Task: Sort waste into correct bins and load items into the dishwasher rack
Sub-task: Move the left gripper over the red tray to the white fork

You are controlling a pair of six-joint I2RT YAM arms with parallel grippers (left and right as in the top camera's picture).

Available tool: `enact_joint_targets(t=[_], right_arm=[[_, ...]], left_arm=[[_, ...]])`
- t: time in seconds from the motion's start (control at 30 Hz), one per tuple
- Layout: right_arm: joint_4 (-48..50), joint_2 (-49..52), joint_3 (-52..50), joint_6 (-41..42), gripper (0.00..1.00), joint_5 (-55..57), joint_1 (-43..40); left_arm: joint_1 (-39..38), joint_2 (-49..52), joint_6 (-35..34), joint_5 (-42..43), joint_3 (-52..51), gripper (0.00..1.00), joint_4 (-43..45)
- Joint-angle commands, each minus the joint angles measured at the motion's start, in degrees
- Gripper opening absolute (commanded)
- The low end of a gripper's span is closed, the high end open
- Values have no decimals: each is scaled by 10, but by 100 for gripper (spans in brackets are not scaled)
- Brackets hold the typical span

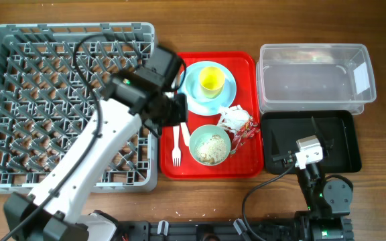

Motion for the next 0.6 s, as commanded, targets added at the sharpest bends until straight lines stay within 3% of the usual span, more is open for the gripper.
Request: enact_joint_targets(t=[0.0,0.3,0.57], right_arm=[[3,-3,-1,-6,100,3,-3],[3,-3,-1,-6,100,3,-3],[3,-3,-1,-6,100,3,-3]], left_arm=[[-36,6,-67,-67,-84,11,36],[-78,8,-71,-100,-203,14,160],[-95,8,-71,-106,-249,17,200]])
